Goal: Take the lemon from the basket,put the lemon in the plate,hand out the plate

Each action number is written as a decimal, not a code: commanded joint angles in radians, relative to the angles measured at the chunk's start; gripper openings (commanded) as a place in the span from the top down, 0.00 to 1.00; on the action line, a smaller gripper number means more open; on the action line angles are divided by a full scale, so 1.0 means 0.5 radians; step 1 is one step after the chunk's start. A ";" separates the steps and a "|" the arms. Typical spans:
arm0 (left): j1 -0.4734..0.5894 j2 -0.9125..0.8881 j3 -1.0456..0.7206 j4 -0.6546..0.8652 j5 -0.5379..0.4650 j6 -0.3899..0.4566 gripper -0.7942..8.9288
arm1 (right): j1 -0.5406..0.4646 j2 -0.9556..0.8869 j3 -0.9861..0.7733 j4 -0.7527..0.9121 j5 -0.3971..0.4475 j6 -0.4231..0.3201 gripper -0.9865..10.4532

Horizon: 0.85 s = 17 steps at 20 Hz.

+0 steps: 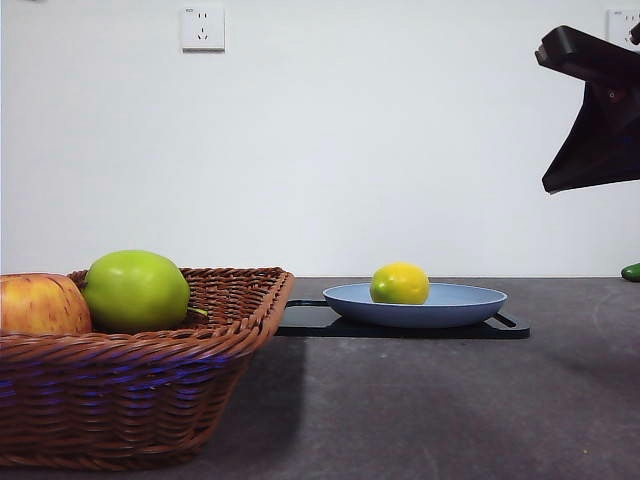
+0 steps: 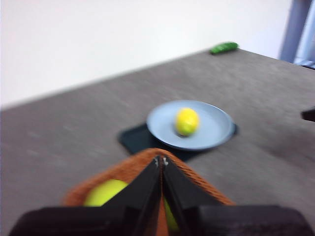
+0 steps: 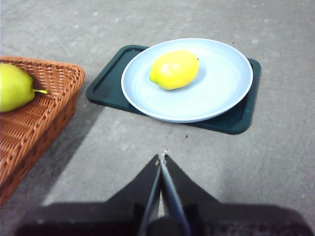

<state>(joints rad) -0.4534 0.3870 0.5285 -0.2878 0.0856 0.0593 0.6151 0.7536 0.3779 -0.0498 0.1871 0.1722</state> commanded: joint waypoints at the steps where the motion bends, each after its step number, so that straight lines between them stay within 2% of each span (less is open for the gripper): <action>1: 0.206 -0.288 -0.047 -0.119 -0.074 0.142 0.91 | 0.014 0.008 0.018 0.026 0.008 0.021 0.91; 4: 0.581 -0.589 -0.299 -0.016 -0.119 0.133 0.91 | 0.014 0.008 0.018 0.025 0.007 0.021 0.91; 8: 0.855 -0.771 -0.687 0.177 -0.116 0.032 0.91 | 0.014 0.008 0.018 0.026 0.007 0.021 0.91; 11: 0.924 -0.771 -0.907 0.249 -0.111 -0.085 0.91 | 0.014 0.008 0.018 0.027 0.006 0.021 0.91; 17: 0.935 -0.771 -1.046 0.249 -0.111 -0.104 0.91 | 0.014 0.008 0.018 0.027 0.007 0.021 0.91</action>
<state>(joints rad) 0.0113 0.0044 0.0170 -0.1772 0.0303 0.0147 0.6151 0.7528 0.3779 -0.0502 0.1871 0.1722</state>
